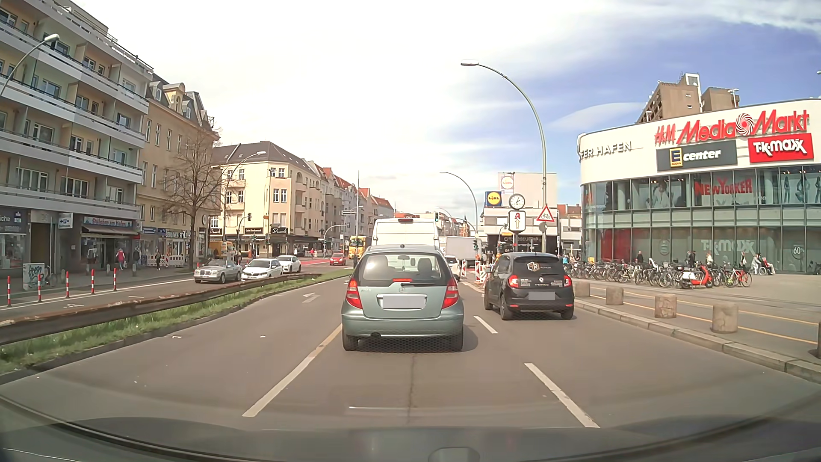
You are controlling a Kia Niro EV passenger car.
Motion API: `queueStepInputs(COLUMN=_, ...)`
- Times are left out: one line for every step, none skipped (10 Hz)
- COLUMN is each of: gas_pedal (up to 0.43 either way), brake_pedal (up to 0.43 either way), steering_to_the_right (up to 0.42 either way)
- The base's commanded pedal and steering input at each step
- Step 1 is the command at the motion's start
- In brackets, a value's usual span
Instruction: Follow the waypoints while adhering to traffic rules and regulations
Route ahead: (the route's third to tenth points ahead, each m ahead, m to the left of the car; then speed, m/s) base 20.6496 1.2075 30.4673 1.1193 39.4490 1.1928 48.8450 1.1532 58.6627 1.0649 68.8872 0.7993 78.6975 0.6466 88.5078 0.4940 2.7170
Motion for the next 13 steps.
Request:
queueStepInputs(gas_pedal=0.000, brake_pedal=0.079, steering_to_the_right=-0.002)
queueStepInputs(gas_pedal=0.000, brake_pedal=0.085, steering_to_the_right=-0.002)
queueStepInputs(gas_pedal=0.000, brake_pedal=0.091, steering_to_the_right=-0.002)
queueStepInputs(gas_pedal=0.000, brake_pedal=0.098, steering_to_the_right=-0.002)
queueStepInputs(gas_pedal=0.000, brake_pedal=0.098, steering_to_the_right=-0.002)
queueStepInputs(gas_pedal=0.000, brake_pedal=0.104, steering_to_the_right=-0.002)
queueStepInputs(gas_pedal=0.000, brake_pedal=0.110, steering_to_the_right=-0.002)
queueStepInputs(gas_pedal=0.000, brake_pedal=0.116, steering_to_the_right=-0.002)
queueStepInputs(gas_pedal=0.000, brake_pedal=0.116, steering_to_the_right=-0.002)
queueStepInputs(gas_pedal=0.000, brake_pedal=0.122, steering_to_the_right=-0.002)
queueStepInputs(gas_pedal=0.000, brake_pedal=0.128, steering_to_the_right=-0.002)
queueStepInputs(gas_pedal=0.000, brake_pedal=0.128, steering_to_the_right=-0.002)
queueStepInputs(gas_pedal=0.000, brake_pedal=0.128, steering_to_the_right=-0.002)
